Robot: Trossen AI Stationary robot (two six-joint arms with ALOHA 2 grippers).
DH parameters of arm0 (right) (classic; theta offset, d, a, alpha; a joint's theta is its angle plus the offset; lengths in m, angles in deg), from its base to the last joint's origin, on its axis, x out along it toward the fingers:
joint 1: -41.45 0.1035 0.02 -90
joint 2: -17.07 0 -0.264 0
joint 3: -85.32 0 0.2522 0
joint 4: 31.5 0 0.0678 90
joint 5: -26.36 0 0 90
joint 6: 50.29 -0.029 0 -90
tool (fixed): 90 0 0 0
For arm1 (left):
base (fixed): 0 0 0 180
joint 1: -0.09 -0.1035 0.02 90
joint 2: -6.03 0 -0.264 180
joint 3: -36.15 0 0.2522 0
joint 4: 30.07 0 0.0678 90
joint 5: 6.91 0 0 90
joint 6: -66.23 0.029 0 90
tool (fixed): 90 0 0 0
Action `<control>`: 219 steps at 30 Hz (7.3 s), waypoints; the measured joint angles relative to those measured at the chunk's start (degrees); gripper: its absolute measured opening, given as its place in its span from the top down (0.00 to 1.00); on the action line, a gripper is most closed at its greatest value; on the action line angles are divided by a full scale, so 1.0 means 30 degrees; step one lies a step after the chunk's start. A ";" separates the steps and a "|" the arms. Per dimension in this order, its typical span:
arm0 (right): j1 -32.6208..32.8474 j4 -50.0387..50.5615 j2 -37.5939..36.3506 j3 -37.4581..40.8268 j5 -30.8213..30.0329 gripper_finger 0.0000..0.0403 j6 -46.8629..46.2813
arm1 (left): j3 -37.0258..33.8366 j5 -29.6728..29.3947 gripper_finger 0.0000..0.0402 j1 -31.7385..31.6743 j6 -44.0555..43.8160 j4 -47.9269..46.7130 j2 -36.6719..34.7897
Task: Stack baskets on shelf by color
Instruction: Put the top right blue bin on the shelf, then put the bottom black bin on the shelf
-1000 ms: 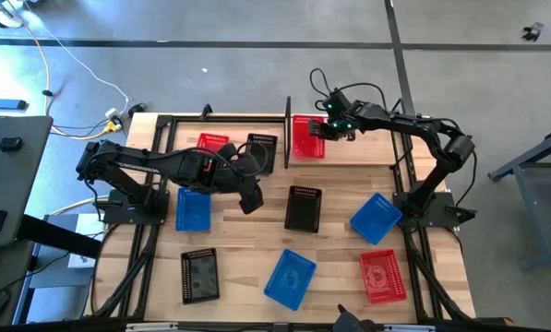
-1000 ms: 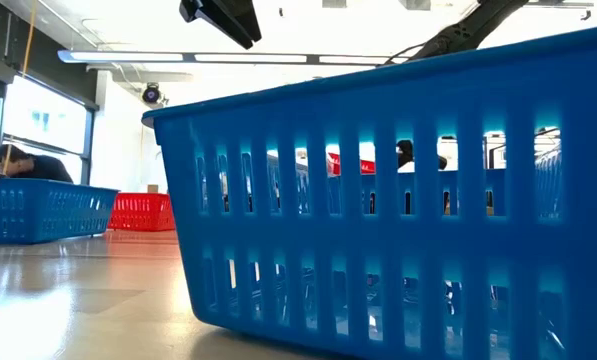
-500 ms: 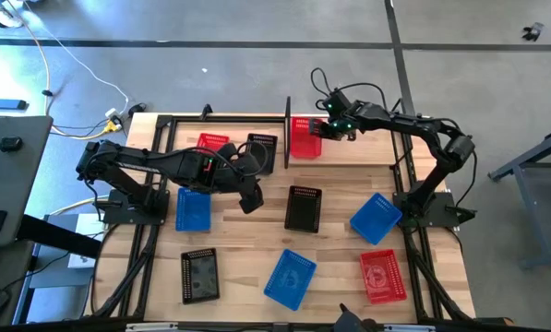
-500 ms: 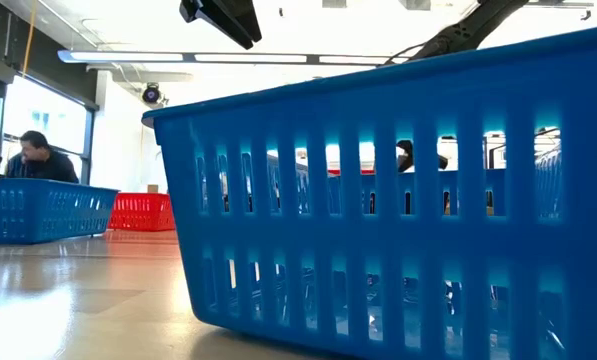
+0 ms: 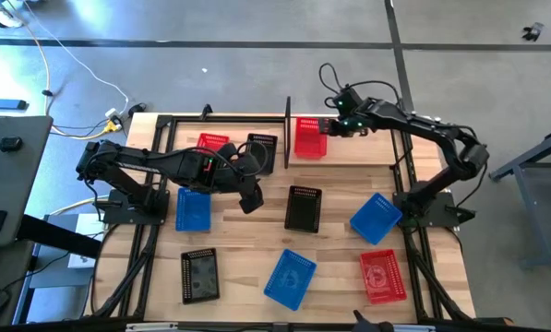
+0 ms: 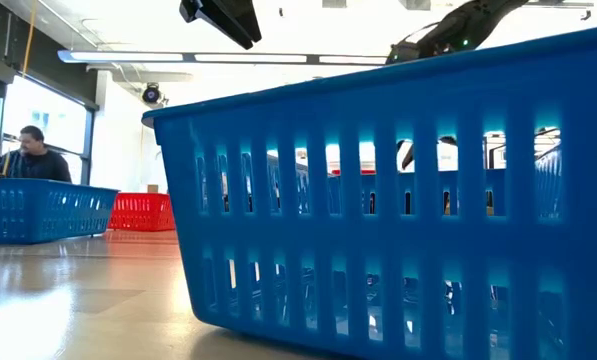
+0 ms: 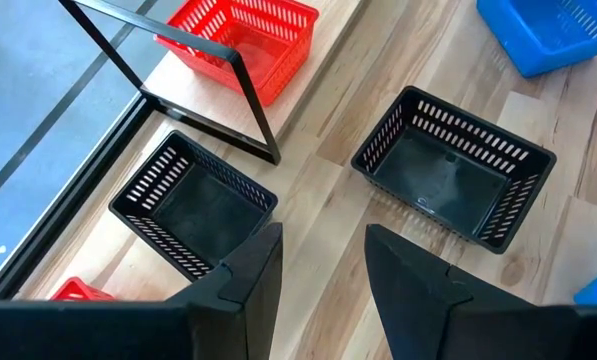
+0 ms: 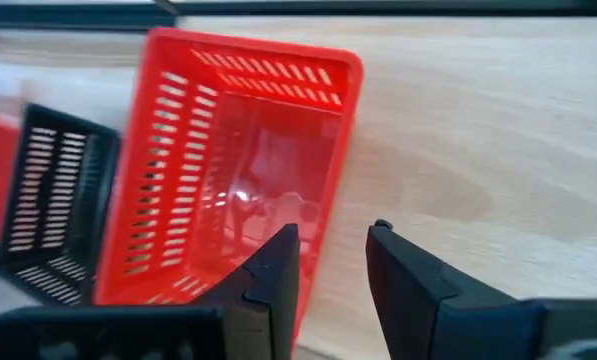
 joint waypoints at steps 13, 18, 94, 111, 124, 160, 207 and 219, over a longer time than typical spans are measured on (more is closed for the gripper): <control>0.2955 0.5294 -0.4379 0.0003 0.1177 0.74 0.0578 | 0.0000 0.0432 0.67 -0.0007 0.0299 -0.0015 -0.0003; 0.5314 0.6902 -0.5438 0.0000 0.1157 0.74 -0.0258 | 0.0000 0.1134 0.67 -0.0003 0.0302 -0.0011 0.0000; 2.2090 0.3276 -0.3698 0.7310 0.1811 0.99 -1.1252 | -0.0007 0.2499 0.67 0.0000 0.0845 -0.0007 0.0000; 2.1737 0.7407 -0.3706 0.1731 -0.4524 1.00 -0.4655 | -0.0004 0.2499 0.67 0.0000 0.0988 -0.0007 0.0000; 1.9336 1.1404 -0.3706 0.0663 -0.7558 1.00 0.4343 | -0.0007 0.2479 0.67 0.0000 0.0991 0.0000 0.0000; 0.5268 0.9026 -0.0784 0.0685 -0.7246 1.00 2.2037 | -0.0007 0.2353 0.67 -0.1664 0.0933 0.0000 0.0000; 0.5158 0.9744 0.0571 -0.0675 -0.6733 0.80 2.0323 | -0.0007 0.2346 0.67 -0.2135 0.0636 0.0000 0.0000; 0.6807 1.1841 0.0571 -0.1893 -0.4565 0.80 1.4435 | -0.0007 0.3567 0.67 -0.1934 0.2518 -0.0100 -0.0079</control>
